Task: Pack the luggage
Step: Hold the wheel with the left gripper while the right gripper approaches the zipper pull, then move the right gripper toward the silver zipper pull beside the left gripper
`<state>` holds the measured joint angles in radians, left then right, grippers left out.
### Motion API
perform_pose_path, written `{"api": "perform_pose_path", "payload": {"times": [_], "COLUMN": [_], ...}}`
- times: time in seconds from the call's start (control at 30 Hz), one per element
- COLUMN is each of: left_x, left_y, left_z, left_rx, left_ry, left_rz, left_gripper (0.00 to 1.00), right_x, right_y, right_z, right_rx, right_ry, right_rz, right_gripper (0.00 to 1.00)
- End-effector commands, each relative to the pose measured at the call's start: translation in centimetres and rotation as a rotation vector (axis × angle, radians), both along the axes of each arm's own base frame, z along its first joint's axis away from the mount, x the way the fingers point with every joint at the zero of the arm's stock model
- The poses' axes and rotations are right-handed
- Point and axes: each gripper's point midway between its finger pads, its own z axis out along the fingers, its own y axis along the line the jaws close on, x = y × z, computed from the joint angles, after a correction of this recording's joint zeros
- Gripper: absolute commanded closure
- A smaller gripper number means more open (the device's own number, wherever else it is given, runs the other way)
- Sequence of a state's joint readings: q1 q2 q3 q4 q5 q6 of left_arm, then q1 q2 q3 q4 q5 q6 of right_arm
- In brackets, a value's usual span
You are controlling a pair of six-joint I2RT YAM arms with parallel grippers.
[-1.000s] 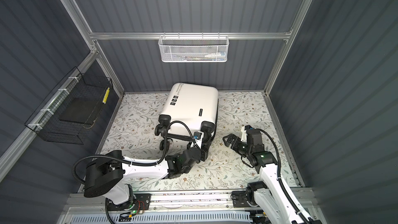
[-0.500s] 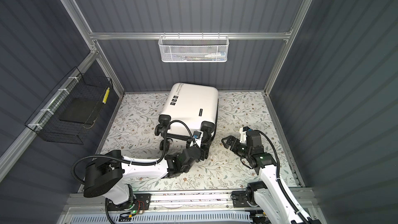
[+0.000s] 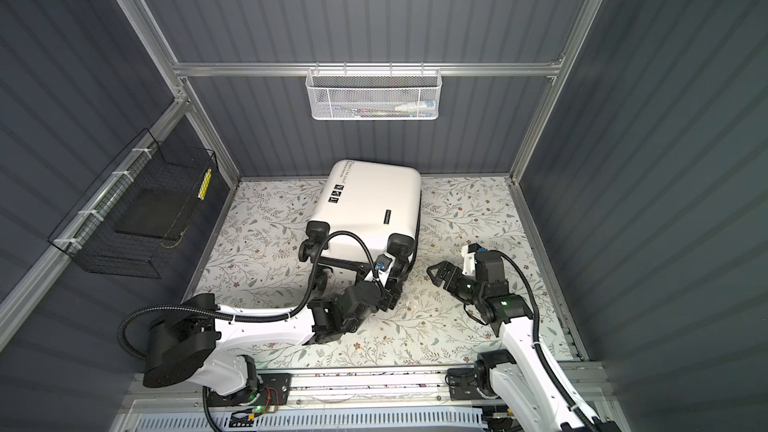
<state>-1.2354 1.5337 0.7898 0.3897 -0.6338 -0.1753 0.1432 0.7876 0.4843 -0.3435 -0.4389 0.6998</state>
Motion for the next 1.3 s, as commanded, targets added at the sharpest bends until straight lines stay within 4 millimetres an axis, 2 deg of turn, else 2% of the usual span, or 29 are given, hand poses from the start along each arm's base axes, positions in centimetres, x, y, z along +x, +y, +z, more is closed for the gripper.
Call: {"api": "perform_pose_path", "payload": {"times": [0.0, 0.1, 0.33, 0.53, 0.87, 1.03, 1.27], "left_x": [-0.3, -0.1, 0.3, 0.6, 1.0, 1.0, 1.0], "left_y": [-0.4, -0.5, -0.8, -1.4, -1.2, -1.8, -2.1], "left_z": [0.8, 0.6, 2.0, 2.4, 2.6, 2.5, 2.9], "left_rx": [0.044, 0.061, -0.009, -0.048, -0.114, -0.119, -0.133], "left_ry": [-0.038, -0.048, -0.091, -0.099, -0.095, -0.093, -0.096], "left_rz": [-0.037, -0.017, 0.029, 0.045, 0.108, 0.102, 0.094], "left_gripper": [0.14, 0.12, 0.09, 0.07, 0.04, 0.11, 0.29], "right_x": [0.2, 0.1, 0.0, 0.0, -0.1, -0.2, -0.2], "right_y": [0.2, 0.2, 0.2, 0.2, 0.3, 0.4, 0.6], "right_z": [0.2, 0.2, 0.1, 0.1, 0.0, -0.3, -0.5], "right_rx": [0.015, 0.018, 0.019, 0.023, 0.026, 0.032, 0.041], "right_ry": [-0.008, -0.004, -0.007, -0.004, 0.001, 0.007, 0.007], "right_rz": [0.004, 0.005, 0.005, 0.008, 0.012, 0.016, 0.03], "right_gripper": [0.1, 0.1, 0.11, 0.11, 0.11, 0.12, 0.15]}}
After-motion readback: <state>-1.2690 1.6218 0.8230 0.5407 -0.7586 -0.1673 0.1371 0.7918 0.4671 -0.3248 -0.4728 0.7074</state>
